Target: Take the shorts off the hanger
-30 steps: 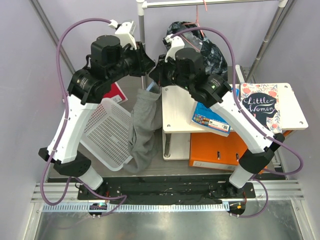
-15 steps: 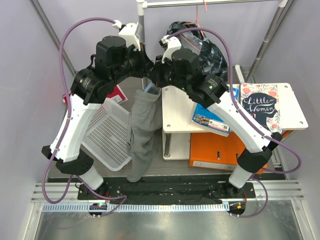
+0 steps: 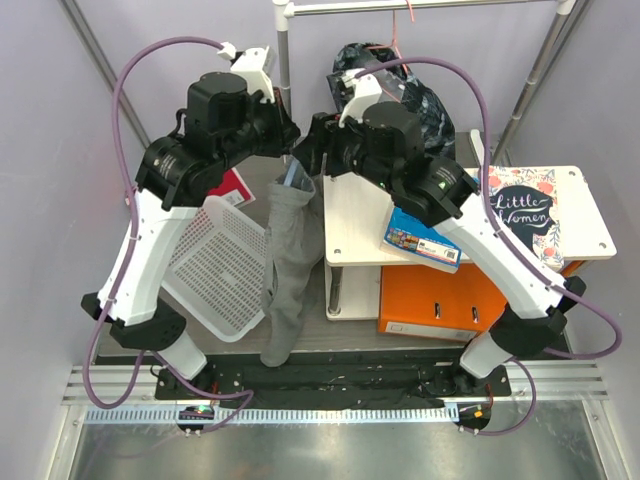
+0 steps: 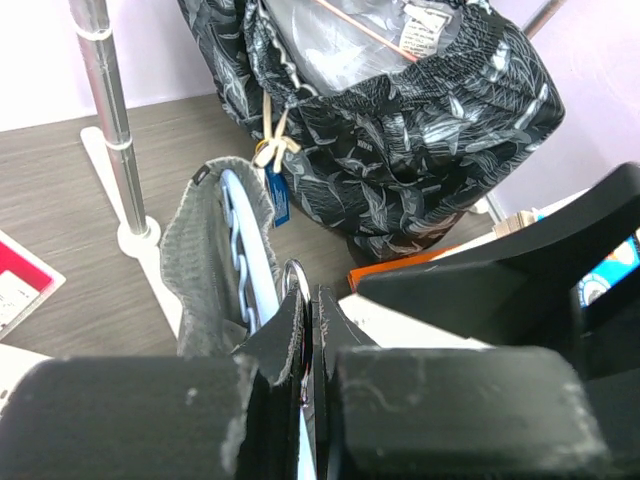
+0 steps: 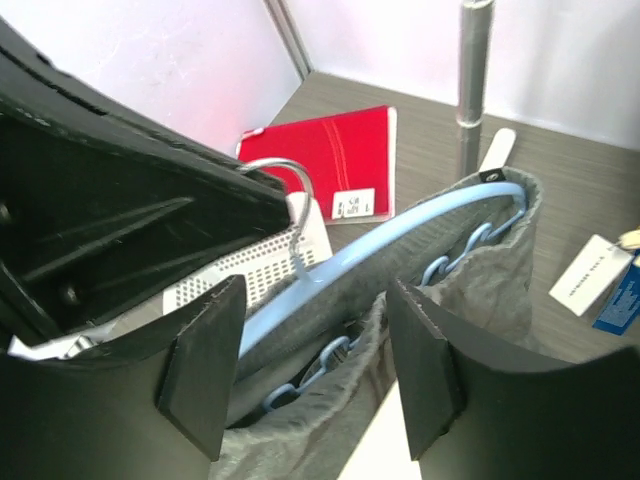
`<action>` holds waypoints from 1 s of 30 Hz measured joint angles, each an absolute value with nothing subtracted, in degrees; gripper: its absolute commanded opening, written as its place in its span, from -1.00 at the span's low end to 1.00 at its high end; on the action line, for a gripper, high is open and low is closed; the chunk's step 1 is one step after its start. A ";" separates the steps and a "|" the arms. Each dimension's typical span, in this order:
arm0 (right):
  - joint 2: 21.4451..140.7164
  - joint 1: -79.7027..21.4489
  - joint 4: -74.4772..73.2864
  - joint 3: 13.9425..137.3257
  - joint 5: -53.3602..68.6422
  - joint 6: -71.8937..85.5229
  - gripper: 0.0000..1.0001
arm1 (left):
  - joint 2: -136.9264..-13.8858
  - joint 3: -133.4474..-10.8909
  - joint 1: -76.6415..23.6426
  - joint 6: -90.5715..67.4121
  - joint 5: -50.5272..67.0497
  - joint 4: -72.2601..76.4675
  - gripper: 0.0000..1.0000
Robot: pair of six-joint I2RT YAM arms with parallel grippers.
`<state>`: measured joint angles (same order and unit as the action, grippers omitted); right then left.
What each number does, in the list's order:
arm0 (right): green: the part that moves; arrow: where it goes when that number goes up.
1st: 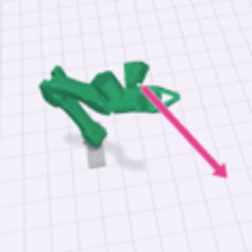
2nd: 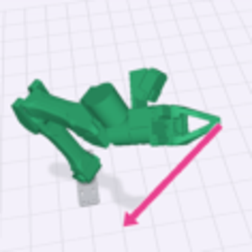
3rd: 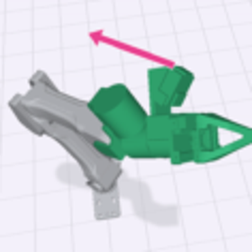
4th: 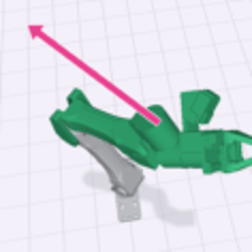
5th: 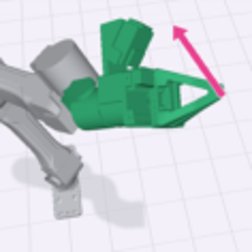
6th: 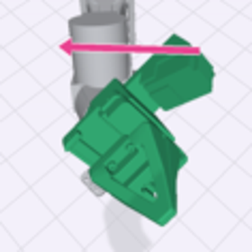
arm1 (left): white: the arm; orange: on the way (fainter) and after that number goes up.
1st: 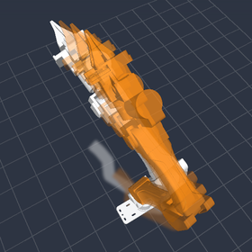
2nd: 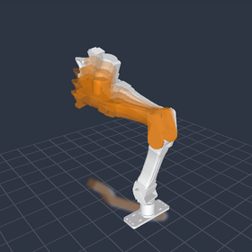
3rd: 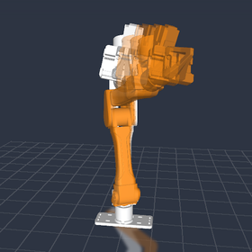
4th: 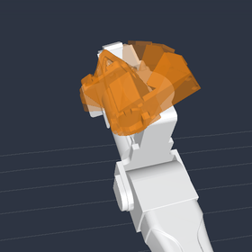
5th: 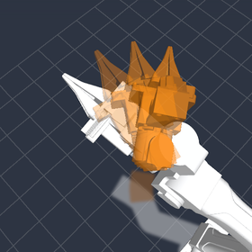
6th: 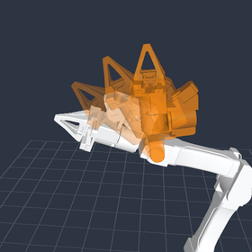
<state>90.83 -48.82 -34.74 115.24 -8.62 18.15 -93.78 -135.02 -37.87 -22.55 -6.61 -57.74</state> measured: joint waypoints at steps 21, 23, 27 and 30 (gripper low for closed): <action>90.45 -34.70 -33.87 116.18 -1.78 25.04 0.49 | -77.08 -130.98 -37.87 -22.26 -0.12 -53.36 -0.99; 92.36 -34.39 -33.93 117.82 0.10 25.17 0.53 | -76.66 -130.67 -37.87 -22.28 1.21 -53.04 -0.99; 95.83 -34.44 -33.93 120.03 3.20 25.76 0.54 | -77.21 -130.21 -37.87 -22.33 4.08 -52.56 -0.99; 96.77 -34.44 -34.17 120.01 4.25 25.89 0.35 | -77.76 -129.93 -37.87 -22.33 5.21 -52.56 -0.99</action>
<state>96.77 -34.44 -34.17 120.01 4.25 25.89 -77.76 -129.93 -37.87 -22.33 5.21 -52.56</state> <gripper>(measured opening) 0.748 0.008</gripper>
